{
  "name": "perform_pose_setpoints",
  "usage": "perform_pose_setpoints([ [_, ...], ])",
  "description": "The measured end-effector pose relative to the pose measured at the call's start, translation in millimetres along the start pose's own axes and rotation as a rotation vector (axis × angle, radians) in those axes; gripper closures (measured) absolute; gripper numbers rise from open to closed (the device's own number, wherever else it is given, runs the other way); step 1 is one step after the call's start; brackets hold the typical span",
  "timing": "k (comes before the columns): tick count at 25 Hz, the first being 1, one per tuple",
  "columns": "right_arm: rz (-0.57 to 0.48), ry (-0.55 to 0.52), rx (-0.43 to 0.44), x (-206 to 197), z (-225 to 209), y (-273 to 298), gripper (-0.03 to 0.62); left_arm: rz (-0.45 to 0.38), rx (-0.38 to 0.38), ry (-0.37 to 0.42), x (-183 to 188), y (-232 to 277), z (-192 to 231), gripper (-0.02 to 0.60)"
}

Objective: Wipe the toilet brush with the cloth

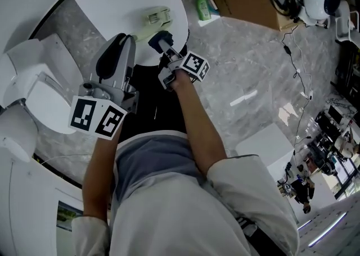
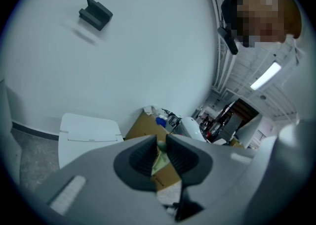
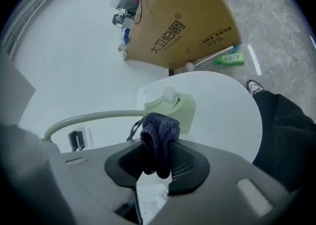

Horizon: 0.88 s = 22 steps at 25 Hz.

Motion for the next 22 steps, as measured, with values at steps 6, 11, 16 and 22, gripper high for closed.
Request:
perform_pose_setpoints([
  [6,0.105,-0.207,-0.077,20.5,4.4,-7.8,0.497,-0.009,0.000,-0.007,4.0,2.7,2.1,0.581],
  [11,0.171,-0.396,-0.184,53.3,-2.3,-10.1,0.497,-0.019,0.003,-0.026,7.8,9.5,3.6,0.581],
  [16,0.309,-0.709,-0.338,77.1,-8.5,5.1,0.497,-0.029,0.018,-0.034,8.7,12.7,5.9,0.581],
  [22,0.416,-0.923,-0.457,94.8,-15.6,23.2,0.497,-0.035,0.040,-0.039,9.8,16.0,8.7,0.581],
])
Point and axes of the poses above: the fingertips, and each gripper's own axes: y forward along the fingers, z to its left, x out of its top, the point moved 5 cm from there along -y, backward along the fingers, and after that the axes turned 3 degrees about y, right-handed, at the moved point
